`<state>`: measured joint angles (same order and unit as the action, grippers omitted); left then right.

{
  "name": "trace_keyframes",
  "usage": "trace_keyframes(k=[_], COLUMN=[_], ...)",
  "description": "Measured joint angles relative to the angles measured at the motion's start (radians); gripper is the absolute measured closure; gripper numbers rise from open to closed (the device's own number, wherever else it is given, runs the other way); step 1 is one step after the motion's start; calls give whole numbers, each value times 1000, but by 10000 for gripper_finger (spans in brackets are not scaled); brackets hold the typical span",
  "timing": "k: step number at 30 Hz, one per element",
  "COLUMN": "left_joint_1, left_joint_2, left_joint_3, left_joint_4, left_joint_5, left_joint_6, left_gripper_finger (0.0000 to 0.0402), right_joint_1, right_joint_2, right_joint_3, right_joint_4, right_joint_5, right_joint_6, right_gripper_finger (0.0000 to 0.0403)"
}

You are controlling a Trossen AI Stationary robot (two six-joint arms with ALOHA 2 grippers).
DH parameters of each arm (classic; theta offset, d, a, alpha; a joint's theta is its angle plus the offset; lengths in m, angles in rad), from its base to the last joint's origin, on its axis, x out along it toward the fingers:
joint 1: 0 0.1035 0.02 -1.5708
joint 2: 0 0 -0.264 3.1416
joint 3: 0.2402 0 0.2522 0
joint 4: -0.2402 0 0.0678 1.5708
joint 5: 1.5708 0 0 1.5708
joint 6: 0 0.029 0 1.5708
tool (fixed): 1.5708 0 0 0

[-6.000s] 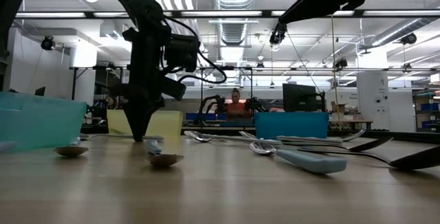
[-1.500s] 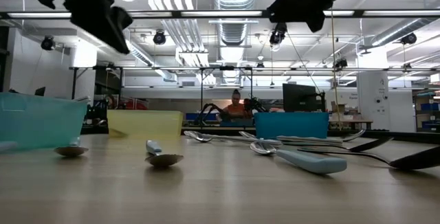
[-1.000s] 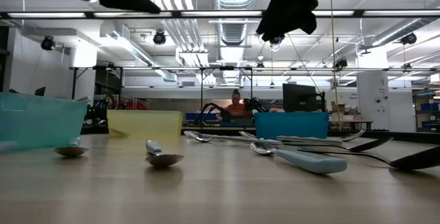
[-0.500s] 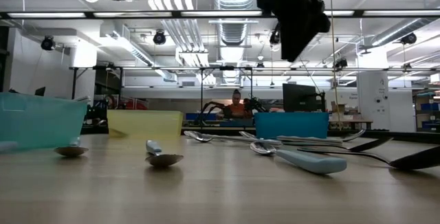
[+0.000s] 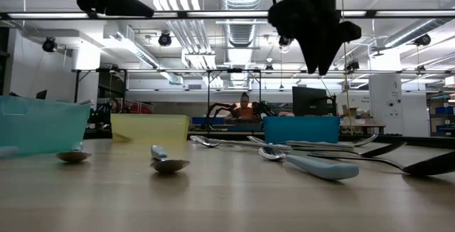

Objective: Sort silverware by color (type)
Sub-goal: Put the blue spoon into the blue bin

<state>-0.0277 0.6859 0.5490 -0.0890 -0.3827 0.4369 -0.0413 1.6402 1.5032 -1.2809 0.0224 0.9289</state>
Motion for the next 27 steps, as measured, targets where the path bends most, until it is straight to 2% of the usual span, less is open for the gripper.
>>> trace_keyframes(k=[3, 7, 16, 19, 23, 27], left_joint_1=[0, 0, 0, 0, 0, 0], left_joint_2=[-2, -3, -5, -4, -2, 1], left_joint_3=[0, -1, -1, -1, -2, -2], left_joint_4=[-6, -26, -33, -32, -31, -31], left_joint_5=[-2, -2, -3, -2, -2, -1], left_joint_6=[-1, 0, 16, 17, 18, 18], left_gripper_finger=[349, 349, 349, 349, 349, 349], right_joint_1=[-44, -75, -84, -84, -86, -86], right_joint_2=[0, 12, 76, 111, 154, 180], right_joint_3=[0, -1, -3, -5, -5, -6], right_joint_4=[1, 5, 34, 41, 41, 42], right_joint_5=[12, 99, 228, 238, 189, 181], right_joint_6=[61, 121, 211, 208, 144, 154], right_gripper_finger=[278, 278, 278, 278, 278, 278])
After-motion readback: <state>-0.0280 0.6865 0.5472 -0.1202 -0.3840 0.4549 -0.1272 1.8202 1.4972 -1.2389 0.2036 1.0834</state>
